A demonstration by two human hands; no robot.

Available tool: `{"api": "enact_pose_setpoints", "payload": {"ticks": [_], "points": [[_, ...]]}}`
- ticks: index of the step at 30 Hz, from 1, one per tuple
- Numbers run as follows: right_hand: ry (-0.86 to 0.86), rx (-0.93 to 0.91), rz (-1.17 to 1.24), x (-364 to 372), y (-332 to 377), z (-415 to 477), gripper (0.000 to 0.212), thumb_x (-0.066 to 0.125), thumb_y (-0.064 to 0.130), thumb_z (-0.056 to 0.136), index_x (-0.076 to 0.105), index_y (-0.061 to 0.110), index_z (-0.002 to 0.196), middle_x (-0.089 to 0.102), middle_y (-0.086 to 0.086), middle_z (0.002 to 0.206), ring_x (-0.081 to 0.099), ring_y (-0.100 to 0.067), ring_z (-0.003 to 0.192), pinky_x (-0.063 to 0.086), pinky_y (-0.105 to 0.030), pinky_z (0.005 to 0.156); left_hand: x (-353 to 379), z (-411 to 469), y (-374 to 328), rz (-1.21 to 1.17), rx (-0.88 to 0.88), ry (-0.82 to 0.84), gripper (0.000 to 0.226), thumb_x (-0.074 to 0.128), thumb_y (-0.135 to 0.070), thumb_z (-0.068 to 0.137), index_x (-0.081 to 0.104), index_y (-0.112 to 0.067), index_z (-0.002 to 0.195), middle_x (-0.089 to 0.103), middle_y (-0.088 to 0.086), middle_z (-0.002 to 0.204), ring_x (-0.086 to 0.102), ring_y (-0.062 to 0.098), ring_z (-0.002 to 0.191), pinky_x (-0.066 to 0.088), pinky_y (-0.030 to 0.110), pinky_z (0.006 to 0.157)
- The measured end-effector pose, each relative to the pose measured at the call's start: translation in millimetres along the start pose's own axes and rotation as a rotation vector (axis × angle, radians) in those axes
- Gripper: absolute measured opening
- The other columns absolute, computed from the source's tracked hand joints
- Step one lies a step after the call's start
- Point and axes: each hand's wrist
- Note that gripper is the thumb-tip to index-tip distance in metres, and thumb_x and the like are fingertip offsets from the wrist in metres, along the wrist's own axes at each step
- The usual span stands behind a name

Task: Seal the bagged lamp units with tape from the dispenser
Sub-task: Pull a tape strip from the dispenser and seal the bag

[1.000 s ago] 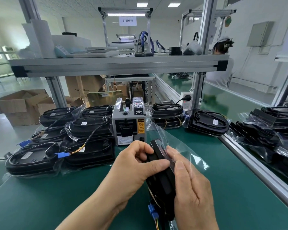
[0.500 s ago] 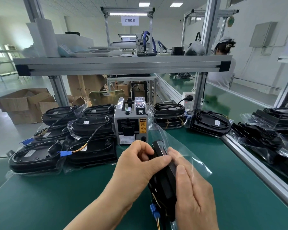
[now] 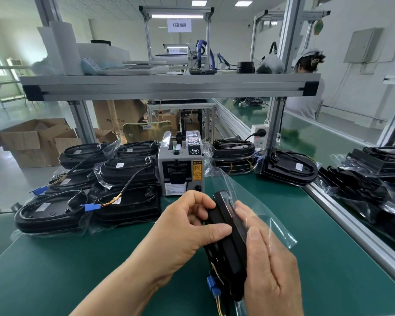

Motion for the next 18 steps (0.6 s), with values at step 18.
{"api": "enact_pose_setpoints", "payload": {"ticks": [18], "points": [[0.265,0.009,0.435,25.9,-38.8,53.2,0.041,0.064,0.011,0.083,0.070,0.025,0.121,0.063,0.003,0.137,0.056,-0.017,0.131,0.047,-0.020,0.101,-26.0,43.2,4.3,0.213,0.203,-0.154,0.060,0.089,-0.030,0.064,0.065,-0.033,0.119,0.065,-0.015,0.117,0.062,0.003,0.110,0.056,0.033,0.093]]}}
Point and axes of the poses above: each hand's wrist, its own z-axis towards the middle knuckle, its own x-axis out of the palm, y = z × x
